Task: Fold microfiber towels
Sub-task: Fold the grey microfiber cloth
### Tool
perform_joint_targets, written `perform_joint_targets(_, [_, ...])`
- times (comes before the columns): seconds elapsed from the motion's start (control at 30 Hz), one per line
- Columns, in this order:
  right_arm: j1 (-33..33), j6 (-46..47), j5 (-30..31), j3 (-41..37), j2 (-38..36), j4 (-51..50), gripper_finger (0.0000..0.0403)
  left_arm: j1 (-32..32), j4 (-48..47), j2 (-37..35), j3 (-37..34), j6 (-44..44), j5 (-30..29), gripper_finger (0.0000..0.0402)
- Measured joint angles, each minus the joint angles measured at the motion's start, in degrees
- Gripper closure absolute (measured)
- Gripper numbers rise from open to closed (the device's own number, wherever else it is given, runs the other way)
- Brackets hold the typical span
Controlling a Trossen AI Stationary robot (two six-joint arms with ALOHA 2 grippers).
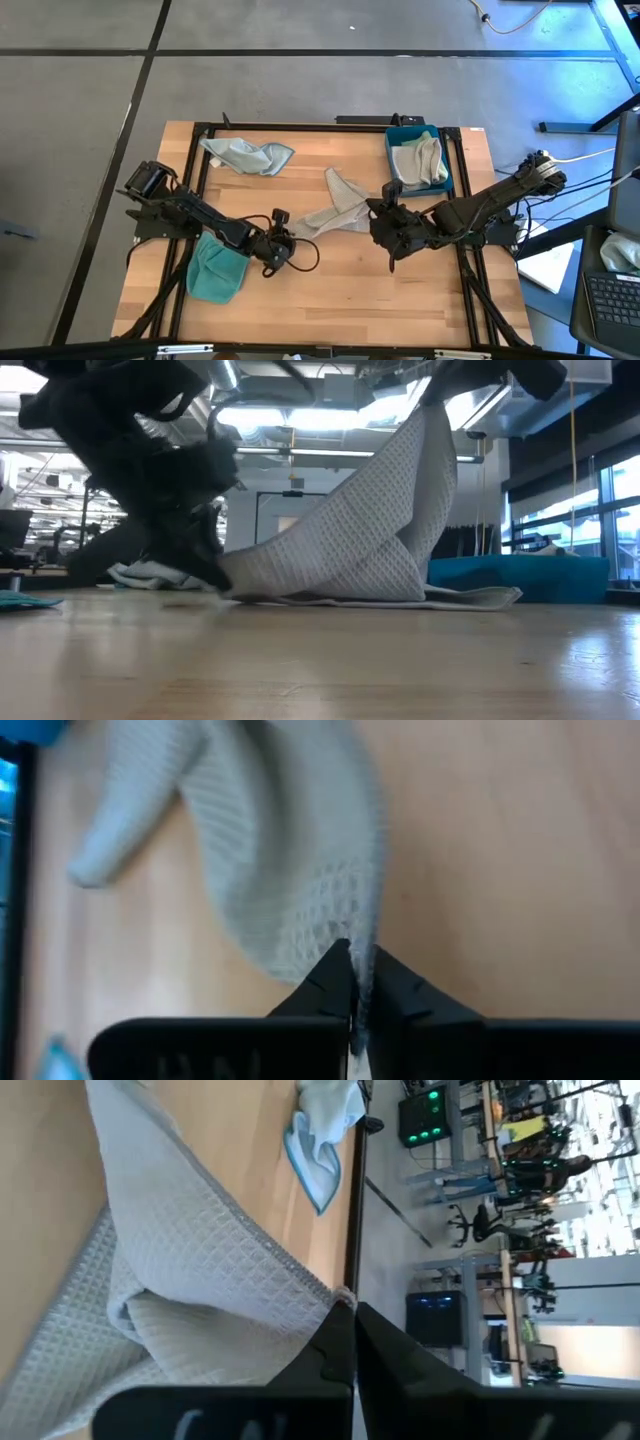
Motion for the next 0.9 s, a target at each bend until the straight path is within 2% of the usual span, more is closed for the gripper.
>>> perform_joint_targets(0.1, [-0.3, 0.8, -0.3, 0.0, 0.0, -1.4, 0.0400, -0.1, -5.6, 0.0, 3.3, 2.0, -3.4, 0.0400])
perform_joint_targets(0.23, [-2.7, 0.9, 0.0, 0.0, 0.0, -3.3, 0.0400, 1.0, -17.7, 0.0, 8.5, 2.7, -8.8, 0.0401])
perform_joint_targets(0.37, [-7.2, 0.8, 5.1, 0.0, 0.0, -6.1, 0.0400, 4.2, -32.2, 0.0, 11.5, -0.2, -14.9, 0.0401])
perform_joint_targets(0.47, [-12.4, -1.1, 6.3, -0.1, -0.4, -6.2, 0.0400, 8.2, -38.3, -0.7, 12.0, 0.1, -21.5, 0.0401])
perform_joint_targets(0.67, [-24.4, -12.2, 4.5, -0.2, -0.8, 0.5, 0.0400, 18.6, -38.3, -8.2, 12.1, 5.9, -26.9, 0.0401])
perform_joint_targets(0.9, [-35.5, -37.0, -1.6, -0.1, -3.2, 25.7, 0.0400, 26.3, -28.8, -24.7, 12.1, 21.8, -28.6, 0.0401])
